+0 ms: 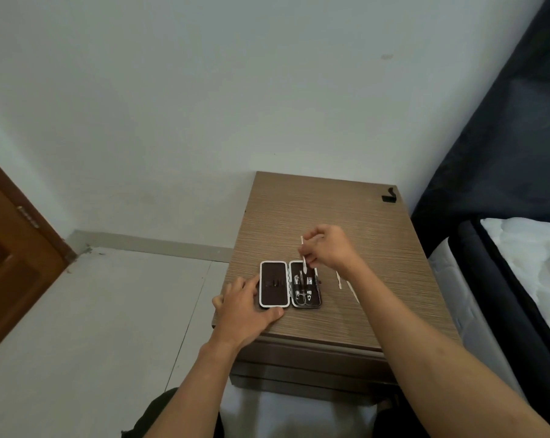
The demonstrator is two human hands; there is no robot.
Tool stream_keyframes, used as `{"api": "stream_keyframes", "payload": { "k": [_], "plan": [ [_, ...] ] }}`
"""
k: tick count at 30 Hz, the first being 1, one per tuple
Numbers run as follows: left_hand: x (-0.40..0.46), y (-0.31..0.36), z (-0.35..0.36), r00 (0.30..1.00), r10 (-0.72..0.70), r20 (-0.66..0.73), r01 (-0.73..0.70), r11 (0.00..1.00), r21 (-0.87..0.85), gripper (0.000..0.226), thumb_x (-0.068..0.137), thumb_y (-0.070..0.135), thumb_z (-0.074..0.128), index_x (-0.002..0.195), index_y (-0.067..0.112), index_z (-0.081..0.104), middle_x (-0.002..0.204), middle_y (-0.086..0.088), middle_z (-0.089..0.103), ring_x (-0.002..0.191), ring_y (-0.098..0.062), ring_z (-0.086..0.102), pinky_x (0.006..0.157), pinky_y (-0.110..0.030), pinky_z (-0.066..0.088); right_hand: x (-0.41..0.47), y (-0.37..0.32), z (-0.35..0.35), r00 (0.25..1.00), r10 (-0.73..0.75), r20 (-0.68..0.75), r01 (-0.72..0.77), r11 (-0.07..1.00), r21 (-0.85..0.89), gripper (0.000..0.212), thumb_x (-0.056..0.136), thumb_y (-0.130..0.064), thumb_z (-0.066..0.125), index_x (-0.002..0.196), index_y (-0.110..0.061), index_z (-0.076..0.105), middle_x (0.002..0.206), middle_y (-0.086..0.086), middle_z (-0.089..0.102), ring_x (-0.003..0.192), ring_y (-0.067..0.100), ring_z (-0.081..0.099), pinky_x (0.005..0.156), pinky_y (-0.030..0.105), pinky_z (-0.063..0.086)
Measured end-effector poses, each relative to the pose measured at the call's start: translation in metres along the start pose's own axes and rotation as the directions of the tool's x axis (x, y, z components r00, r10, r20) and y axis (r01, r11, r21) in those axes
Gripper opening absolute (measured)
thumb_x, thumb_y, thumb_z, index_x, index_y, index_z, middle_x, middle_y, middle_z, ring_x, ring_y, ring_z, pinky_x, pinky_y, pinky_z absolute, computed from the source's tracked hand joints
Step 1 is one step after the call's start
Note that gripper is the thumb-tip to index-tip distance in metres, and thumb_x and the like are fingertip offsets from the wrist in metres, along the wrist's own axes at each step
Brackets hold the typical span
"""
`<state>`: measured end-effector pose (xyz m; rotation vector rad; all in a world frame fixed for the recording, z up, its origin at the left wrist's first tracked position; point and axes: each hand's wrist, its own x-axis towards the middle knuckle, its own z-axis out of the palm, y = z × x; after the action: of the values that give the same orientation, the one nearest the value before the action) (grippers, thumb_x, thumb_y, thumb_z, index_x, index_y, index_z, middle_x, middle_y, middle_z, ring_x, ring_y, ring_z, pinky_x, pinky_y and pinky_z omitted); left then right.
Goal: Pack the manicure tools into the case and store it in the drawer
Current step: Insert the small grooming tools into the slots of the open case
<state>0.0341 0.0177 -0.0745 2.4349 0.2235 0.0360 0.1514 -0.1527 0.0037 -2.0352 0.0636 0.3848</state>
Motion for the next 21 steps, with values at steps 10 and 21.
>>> {"api": "stream_keyframes", "payload": {
  "k": [10, 21],
  "plan": [
    [0.003, -0.001, 0.000, 1.000, 0.010, -0.017, -0.010, 1.000, 0.026, 0.073, 0.067, 0.064, 0.066, 0.132, 0.045, 0.039, 0.105, 0.014, 0.044, 0.110, -0.011, 0.039, 0.093, -0.037, 0.028, 0.017, -0.002, 0.044, 0.993, -0.120, 0.014, 0.120, 0.974, -0.192, 0.030, 0.081, 0.001, 0.071, 0.109, -0.008, 0.066, 0.070, 0.012, 0.069, 0.061, 0.028, 0.067, 0.069, 0.043, 0.061],
    [0.002, 0.005, -0.001, 1.000, -0.009, 0.004, 0.009, 0.997, 0.080, 0.083, 0.069, 0.067, 0.062, 0.139, 0.053, 0.021, 0.107, 0.009, 0.043, 0.109, -0.014, 0.037, 0.094, -0.041, 0.030, 0.013, 0.014, 0.049, 0.989, -0.109, 0.099, 0.144, 0.855, -0.498, 0.016, 0.078, -0.012, 0.071, 0.069, -0.023, 0.065, 0.079, 0.000, 0.064, 0.080, 0.019, 0.061, 0.063, 0.025, 0.045]
  ]
}}
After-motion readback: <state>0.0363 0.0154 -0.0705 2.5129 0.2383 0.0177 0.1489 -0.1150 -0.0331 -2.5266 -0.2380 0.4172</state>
